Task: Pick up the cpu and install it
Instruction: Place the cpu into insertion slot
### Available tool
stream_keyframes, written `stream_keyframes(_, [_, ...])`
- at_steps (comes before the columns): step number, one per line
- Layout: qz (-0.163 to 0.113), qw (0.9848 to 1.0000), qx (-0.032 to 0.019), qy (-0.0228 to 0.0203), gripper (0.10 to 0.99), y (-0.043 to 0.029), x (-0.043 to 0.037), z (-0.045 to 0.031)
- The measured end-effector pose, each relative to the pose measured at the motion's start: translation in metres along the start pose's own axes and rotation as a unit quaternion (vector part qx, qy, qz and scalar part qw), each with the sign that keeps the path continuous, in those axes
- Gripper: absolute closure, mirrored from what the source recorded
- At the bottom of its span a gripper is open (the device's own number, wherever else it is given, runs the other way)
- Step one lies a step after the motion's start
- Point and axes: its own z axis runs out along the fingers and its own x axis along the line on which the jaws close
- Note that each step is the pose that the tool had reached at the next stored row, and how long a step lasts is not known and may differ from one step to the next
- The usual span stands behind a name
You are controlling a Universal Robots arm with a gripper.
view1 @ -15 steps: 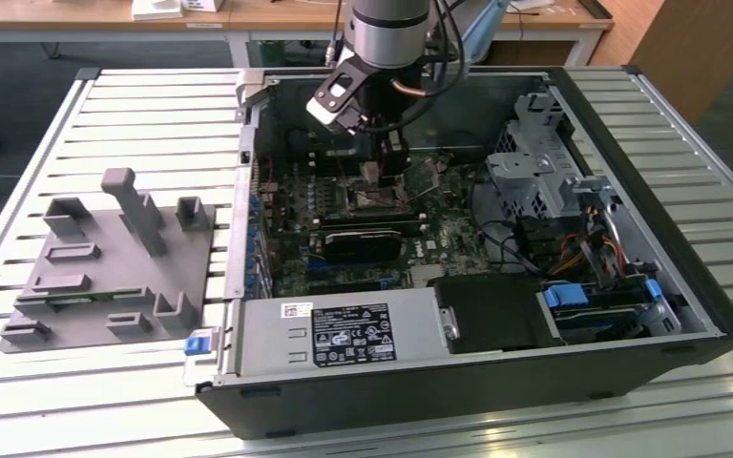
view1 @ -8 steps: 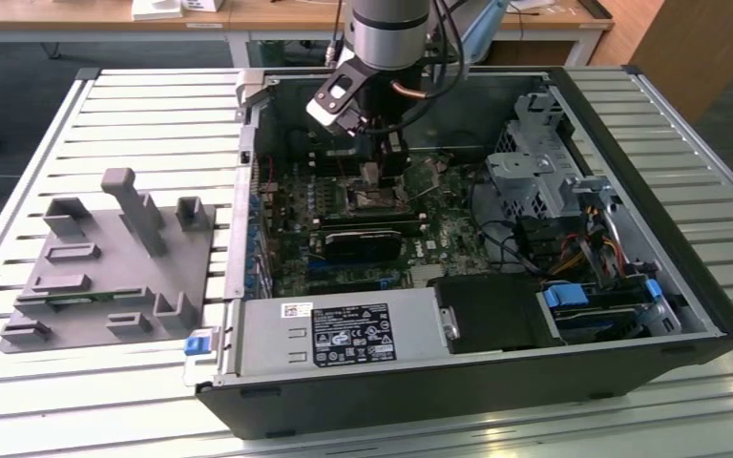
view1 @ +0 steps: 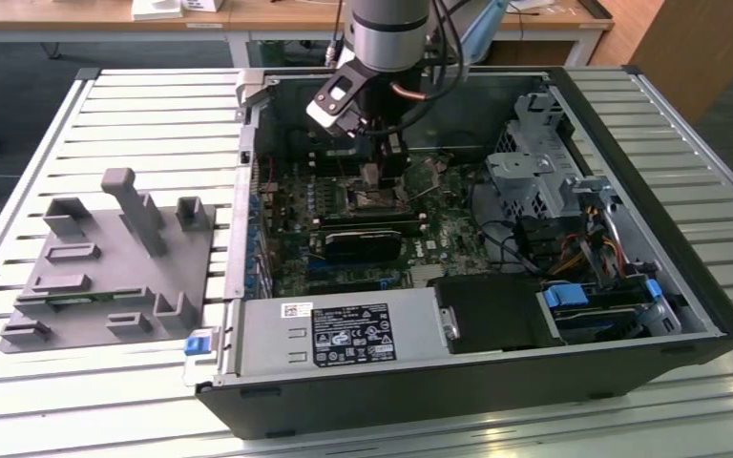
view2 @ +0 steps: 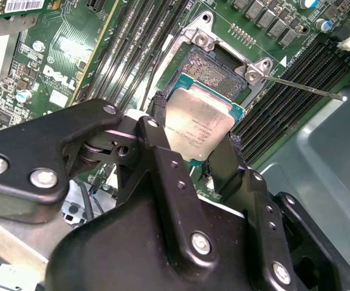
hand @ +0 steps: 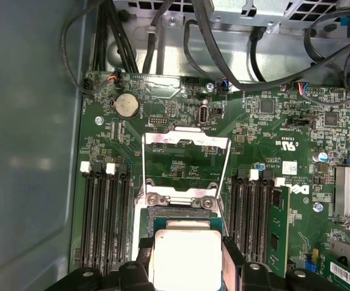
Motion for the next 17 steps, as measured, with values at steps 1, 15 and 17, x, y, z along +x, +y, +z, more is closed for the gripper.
stream_keyframes(1, [0.000,1.0000,0.0000,0.0000,0.557,0.0000,0.0000,0.0004])
stream_keyframes(15, [0.000,1.0000,0.0000,0.0000,0.557,-0.0002,0.0000,0.0048])
stream_keyframes(17, [0.000,1.0000,0.0001,-0.0001,0.557,-0.0003,0.0000,0.0053])
